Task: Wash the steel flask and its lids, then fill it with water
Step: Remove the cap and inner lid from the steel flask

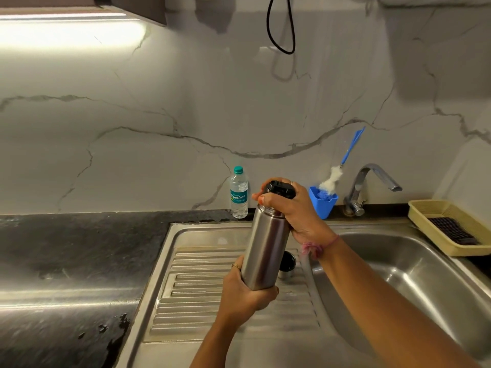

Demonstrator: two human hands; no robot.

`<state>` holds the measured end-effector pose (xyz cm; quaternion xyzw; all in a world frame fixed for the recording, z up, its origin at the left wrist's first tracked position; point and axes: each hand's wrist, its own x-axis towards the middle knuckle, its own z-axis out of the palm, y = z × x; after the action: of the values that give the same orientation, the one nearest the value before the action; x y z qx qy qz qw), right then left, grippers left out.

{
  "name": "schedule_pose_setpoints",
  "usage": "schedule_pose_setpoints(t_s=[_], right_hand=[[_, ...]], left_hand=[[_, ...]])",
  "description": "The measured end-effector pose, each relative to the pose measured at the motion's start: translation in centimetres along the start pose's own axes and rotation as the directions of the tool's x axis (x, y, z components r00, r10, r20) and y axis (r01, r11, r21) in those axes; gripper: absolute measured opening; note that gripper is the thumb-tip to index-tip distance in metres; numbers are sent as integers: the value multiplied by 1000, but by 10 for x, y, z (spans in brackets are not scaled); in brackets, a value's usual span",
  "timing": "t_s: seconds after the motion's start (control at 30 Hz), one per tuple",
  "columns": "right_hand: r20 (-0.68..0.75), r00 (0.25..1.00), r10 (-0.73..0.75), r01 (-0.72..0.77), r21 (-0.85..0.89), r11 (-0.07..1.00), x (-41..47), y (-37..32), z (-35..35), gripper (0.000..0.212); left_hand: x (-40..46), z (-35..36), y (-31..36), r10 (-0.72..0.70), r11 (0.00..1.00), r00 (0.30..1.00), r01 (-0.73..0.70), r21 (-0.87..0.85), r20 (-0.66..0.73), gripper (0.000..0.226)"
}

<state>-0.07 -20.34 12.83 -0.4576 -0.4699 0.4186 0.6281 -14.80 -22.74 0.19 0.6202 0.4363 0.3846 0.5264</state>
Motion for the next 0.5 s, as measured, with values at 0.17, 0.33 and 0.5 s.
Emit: schedule_pose_setpoints(t_s=[0.17,0.33,0.5], right_hand=[[104,994,-46,44,20,999,8,-2,-4,38],[356,932,-71,42,88,995,14,-10,-13,31],[533,846,21,-77,83,994,27,-19,-23,31]], left_hand=[[1,-4,5,-2,1000,999,3,-11,36,60],[-2,-10,14,-5,1000,989,1,26,149,63],[-1,-10,23,4,998,984,-15,62,180,64]])
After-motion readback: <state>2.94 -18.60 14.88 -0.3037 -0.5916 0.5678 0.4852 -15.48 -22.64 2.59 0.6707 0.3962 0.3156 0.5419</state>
